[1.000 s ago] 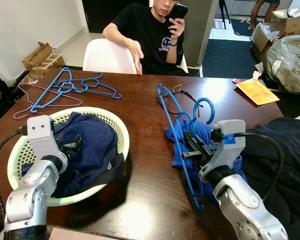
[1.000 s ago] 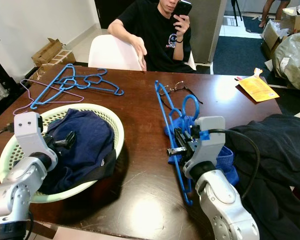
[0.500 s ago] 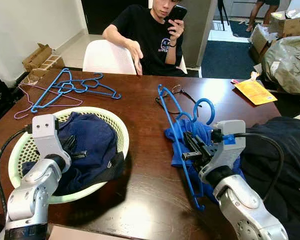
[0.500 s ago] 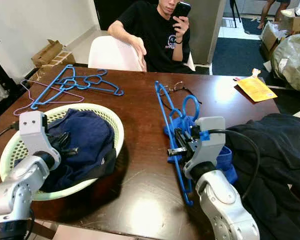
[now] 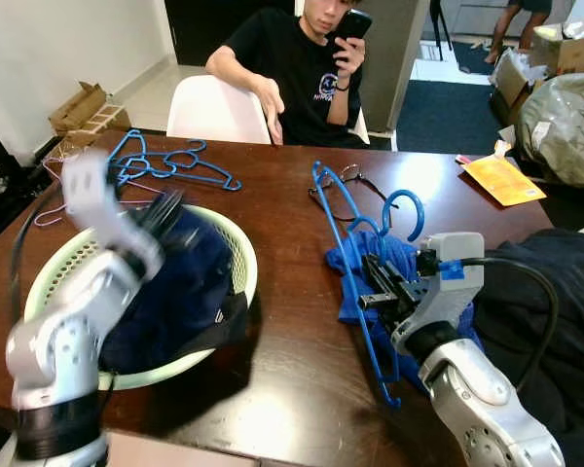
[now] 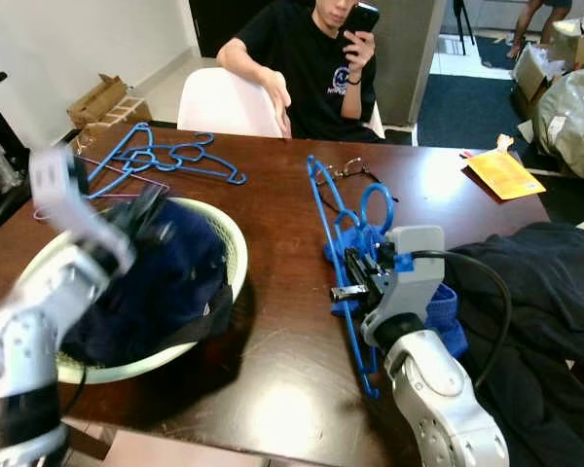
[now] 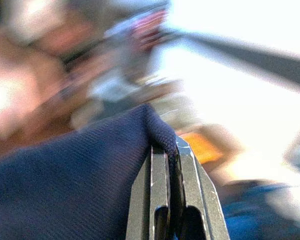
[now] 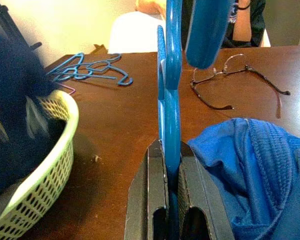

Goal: Hang hanger

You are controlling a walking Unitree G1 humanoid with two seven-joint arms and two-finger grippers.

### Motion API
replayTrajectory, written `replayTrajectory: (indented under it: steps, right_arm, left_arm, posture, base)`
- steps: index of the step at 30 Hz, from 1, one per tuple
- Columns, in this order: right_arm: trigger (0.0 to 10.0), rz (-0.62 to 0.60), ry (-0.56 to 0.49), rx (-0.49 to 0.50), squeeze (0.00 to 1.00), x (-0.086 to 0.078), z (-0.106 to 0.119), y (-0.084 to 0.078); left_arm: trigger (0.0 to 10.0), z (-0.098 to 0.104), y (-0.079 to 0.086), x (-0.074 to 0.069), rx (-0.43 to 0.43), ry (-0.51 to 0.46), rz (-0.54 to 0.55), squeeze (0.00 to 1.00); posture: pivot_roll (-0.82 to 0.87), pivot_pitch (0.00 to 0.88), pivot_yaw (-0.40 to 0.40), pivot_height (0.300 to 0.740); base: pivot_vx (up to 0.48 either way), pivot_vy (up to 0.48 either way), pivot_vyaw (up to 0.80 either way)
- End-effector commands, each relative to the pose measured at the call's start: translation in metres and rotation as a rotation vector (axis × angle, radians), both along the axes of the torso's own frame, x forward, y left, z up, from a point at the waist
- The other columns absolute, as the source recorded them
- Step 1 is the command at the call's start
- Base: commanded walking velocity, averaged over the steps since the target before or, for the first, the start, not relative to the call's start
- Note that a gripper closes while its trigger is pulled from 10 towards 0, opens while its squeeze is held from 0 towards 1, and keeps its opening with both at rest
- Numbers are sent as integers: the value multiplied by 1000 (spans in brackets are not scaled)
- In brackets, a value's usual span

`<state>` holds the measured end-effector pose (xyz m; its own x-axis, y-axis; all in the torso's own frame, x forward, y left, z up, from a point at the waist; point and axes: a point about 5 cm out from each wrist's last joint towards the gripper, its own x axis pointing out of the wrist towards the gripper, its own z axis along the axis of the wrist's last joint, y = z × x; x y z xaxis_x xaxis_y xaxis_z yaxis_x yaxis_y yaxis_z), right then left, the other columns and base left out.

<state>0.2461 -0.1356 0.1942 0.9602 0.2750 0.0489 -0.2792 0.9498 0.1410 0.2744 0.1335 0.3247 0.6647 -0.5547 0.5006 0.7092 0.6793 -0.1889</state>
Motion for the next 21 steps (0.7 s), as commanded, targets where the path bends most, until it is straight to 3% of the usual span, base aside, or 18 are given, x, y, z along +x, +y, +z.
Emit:
replayTrajectory:
  steps: [1,4,9,10,14,15,17,19,20,21]
  right_arm:
    - [10000,-1,3,6,0,0,-2,-1]
    - [10000,-3,5,17,0,1,-2,-1]
    - [10000,-10,13,57,0,3,-3,-2]
    - [10000,-26,20,107,0,5,-4,-4]
    - [10000,-34,21,122,0,6,-3,-5]
    - [10000,-34,21,122,0,6,-3,-5]
    - [10000,-41,21,125,0,6,-3,-7]
    - [10000,-41,21,125,0,6,-3,-7]
    - [10000,-43,22,125,0,6,-3,-7]
    - [10000,-43,22,125,0,6,-3,-7]
  left_arm:
    - [0,2,-5,-8,3,-19,-76,0]
    - [0,27,-9,-13,7,-113,-120,0]
    - [0,39,-11,-13,-19,-151,-159,0]
    - [0,26,-28,-8,2,-79,-244,0]
    - [0,8,-44,-9,19,26,-331,0]
    - [0,8,-44,-9,19,26,-331,0]
    - [0,-17,-54,-9,71,132,-350,0]
    - [0,-17,-54,-9,71,132,-350,0]
    - [0,-32,-60,-8,113,181,-353,0]
    - [0,-32,-60,-8,113,181,-353,0]
  posture:
    - [32,79,7,740]
    - [41,70,6,740]
    - [50,64,4,740]
    - [44,54,9,740]
    - [38,55,14,740]
    - [38,55,14,740]
    - [35,58,14,740]
    - [35,58,14,740]
    - [35,58,14,740]
    - [35,58,14,740]
  base:
    - [0,0,0]
    - [0,0,0]
    - [0,0,0]
    - [0,0,0]
    - [0,0,0]
    - [0,0,0]
    - [0,0,0]
    - [0,0,0]
    - [0,0,0]
    - [0,0,0]
